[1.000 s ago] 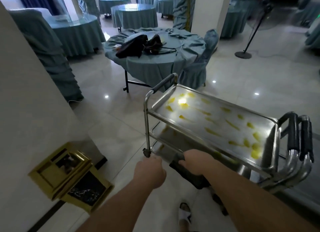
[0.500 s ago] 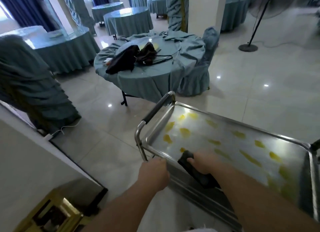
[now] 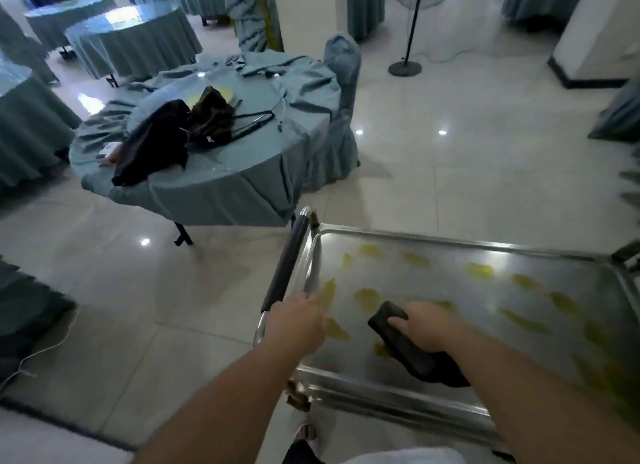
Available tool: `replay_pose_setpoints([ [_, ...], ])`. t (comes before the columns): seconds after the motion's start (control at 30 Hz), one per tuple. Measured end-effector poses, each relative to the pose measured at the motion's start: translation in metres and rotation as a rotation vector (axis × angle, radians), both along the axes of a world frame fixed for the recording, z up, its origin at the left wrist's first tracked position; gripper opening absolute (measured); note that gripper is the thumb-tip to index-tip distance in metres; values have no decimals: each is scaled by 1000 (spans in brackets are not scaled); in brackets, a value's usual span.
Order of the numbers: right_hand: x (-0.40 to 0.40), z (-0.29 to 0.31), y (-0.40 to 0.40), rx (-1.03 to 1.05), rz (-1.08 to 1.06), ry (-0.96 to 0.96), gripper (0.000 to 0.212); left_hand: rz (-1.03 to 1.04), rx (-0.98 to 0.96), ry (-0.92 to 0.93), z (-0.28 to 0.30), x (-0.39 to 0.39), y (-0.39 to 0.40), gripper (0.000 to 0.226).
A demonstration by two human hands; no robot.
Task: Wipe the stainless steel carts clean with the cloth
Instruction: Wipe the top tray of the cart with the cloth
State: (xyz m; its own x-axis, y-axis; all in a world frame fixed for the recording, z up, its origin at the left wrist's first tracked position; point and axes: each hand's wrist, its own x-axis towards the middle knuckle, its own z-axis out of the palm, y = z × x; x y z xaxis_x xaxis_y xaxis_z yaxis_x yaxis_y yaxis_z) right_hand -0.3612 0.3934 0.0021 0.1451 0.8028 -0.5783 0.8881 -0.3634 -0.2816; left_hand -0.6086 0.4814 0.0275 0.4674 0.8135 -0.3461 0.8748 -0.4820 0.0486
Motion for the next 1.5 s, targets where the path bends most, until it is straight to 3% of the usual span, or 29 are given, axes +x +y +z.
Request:
replay_pose_setpoints([
  [0.3, -81, -42, 46, 92, -594, 292, 39, -168, -42, -145, -16, -25, 125, 38],
  [0.43, -102, -64, 61, 160, -720, 317, 39, -212, -49, -261, -31, -11, 168, 41],
  [0.6, -112, -80, 93, 304, -640, 325, 35, -233, -20, -341, -57, 21, 206, 57],
  [0.77, -150, -116, 109, 640, -149, -137, 28, -224, -73, -299, -90, 32, 226, 73],
  [0.83, -175, -136, 100, 644, -21, -139, 35, -262, -42, -233, -101, 29, 226, 76],
  [0.9, -200, -157, 79, 489, 52, -75, 43, -305, 21, -216, -109, 24, 223, 76],
  [0.97, -222, -174, 53, 364, 28, 7, 46, -294, 53, -242, -111, 23, 222, 76],
  [1.13, -248, -191, 44, 323, -174, 38, 56, -282, 86, -256, -113, 24, 217, 77],
  [1.33, -217, -195, 138, 335, -364, -49, 56, -278, 119, -289, -110, 24, 214, 68],
  [1.5, -127, -186, 247, 323, -198, -36, 72, -237, 130, -309, -110, 29, 212, 68],
])
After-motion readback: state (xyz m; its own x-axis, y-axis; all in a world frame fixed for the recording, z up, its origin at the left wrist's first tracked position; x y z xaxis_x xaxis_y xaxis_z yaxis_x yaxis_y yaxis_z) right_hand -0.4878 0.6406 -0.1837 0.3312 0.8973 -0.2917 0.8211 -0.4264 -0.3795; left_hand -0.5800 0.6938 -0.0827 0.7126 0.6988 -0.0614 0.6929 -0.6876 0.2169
